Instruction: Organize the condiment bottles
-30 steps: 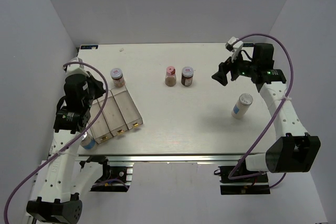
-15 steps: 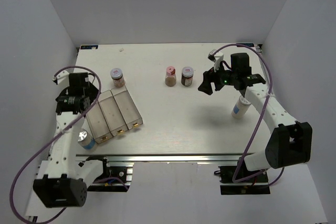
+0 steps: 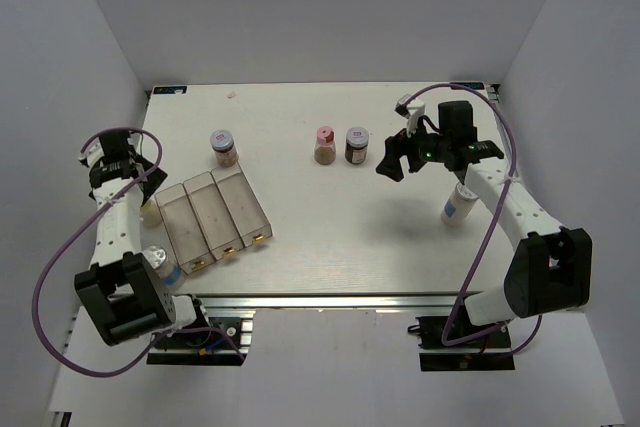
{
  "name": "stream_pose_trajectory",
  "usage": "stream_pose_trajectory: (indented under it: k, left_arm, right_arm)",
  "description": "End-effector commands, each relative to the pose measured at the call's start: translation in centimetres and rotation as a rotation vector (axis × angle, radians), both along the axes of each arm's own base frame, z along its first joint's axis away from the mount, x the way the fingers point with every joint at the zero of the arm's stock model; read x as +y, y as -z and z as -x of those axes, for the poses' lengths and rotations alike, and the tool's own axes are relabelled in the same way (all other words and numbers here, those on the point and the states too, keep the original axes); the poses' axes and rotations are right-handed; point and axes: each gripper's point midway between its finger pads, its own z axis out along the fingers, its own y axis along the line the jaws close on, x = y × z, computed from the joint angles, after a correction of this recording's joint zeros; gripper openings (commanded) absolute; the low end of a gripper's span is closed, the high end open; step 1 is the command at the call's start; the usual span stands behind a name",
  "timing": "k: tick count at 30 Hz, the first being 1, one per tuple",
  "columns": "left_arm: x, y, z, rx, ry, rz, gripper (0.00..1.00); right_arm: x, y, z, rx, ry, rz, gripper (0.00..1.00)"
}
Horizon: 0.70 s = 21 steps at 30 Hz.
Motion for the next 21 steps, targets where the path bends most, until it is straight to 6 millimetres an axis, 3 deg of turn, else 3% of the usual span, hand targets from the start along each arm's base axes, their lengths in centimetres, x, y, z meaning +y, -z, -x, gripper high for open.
stream_pose_trajectory:
  k: [1, 8, 14, 21]
  left_arm:
    - [1.1, -0.6, -1.8, -0.075, 0.013, 0.003, 0.98]
    - [4.4, 0.2, -2.4, -0.094, -0.047, -0.005, 0.97]
    - [4.6, 1.8, -3.9, -0.079, -0.024, 0.030, 0.88]
    - [4.6, 3.4, -4.6, -0.026, 0.027, 0.050, 0.85]
  right_arm:
    - [0.3, 0.3, -0.3, -0.024, -0.029, -0.005, 0.89]
    - [0.4, 0.9, -0.2, -0.020, -0.048, 0.001, 0.89]
    - [0.4, 1.3, -0.2, -0.014, -0.050, 0.002, 0.89]
    - [0.2, 1.6, -0.1, -0.015, -0.042, 0.013, 0.89]
